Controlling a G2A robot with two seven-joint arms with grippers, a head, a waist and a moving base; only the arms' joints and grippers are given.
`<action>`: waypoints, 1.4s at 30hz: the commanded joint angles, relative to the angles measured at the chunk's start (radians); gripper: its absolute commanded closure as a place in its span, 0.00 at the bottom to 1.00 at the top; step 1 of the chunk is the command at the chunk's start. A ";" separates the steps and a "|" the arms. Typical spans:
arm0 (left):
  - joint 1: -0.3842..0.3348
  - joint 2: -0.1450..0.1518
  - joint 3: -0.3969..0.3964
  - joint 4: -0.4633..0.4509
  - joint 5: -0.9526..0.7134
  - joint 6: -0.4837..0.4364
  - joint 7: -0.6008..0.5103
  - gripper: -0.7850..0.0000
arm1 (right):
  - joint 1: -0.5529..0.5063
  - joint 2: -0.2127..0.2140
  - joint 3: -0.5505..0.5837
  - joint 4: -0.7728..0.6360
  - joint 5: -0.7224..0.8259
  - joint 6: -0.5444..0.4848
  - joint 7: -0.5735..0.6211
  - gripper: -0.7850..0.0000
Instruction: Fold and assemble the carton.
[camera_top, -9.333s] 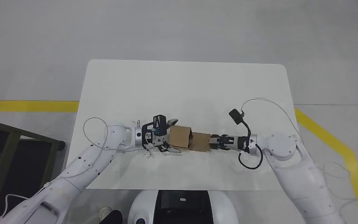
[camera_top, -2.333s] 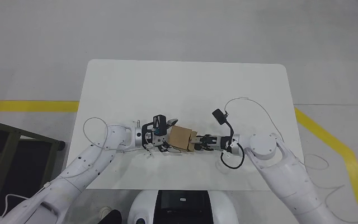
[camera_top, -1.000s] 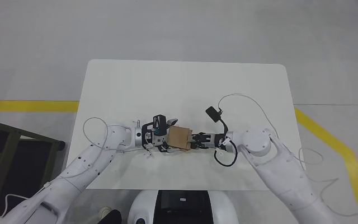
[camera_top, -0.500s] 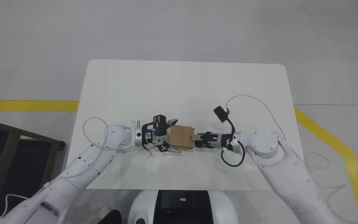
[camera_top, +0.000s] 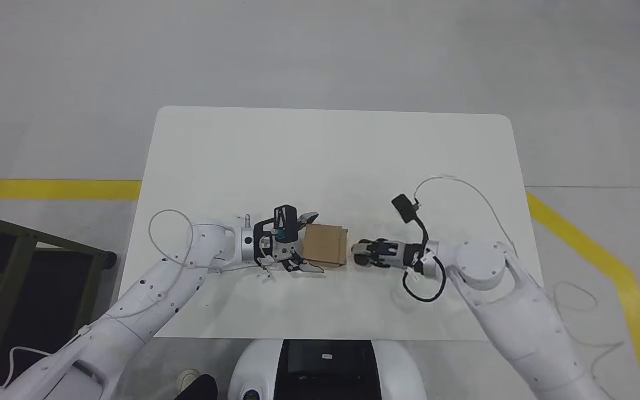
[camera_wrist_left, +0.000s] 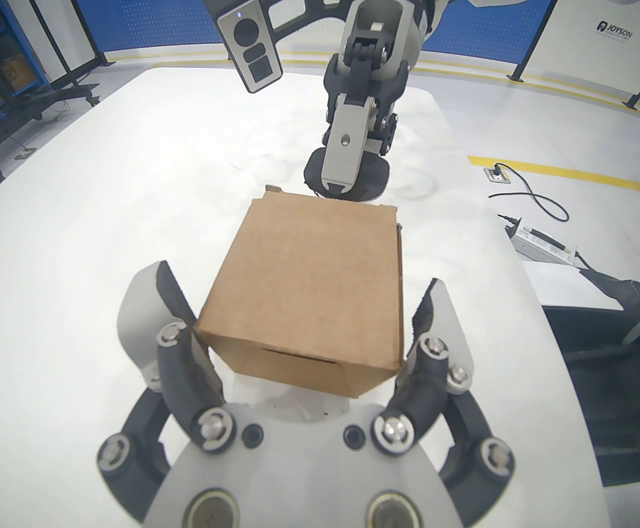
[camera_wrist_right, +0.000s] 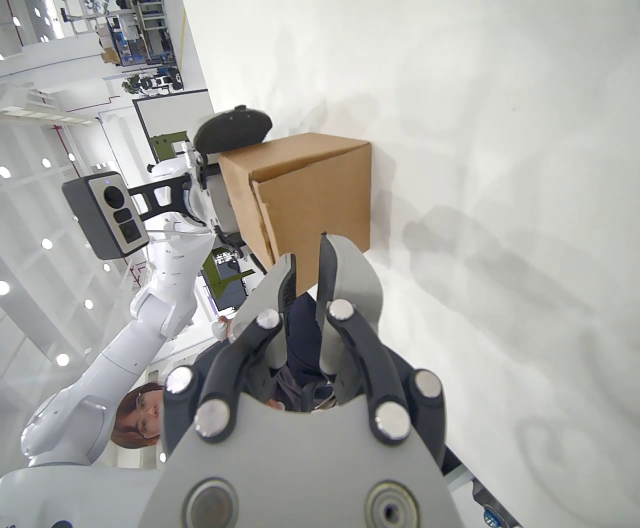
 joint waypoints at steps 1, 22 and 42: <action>0.000 0.000 0.000 0.000 0.000 0.000 0.000 0.00 | 0.003 -0.002 -0.008 0.003 0.003 -0.005 0.002 0.95; 0.000 0.000 0.000 0.000 0.000 0.000 0.000 0.00 | 0.069 -0.021 -0.082 0.007 0.000 0.029 -0.011 1.00; 0.000 0.000 0.000 0.000 0.000 0.000 0.000 0.00 | 0.077 -0.027 -0.094 0.017 0.015 0.023 -0.021 1.00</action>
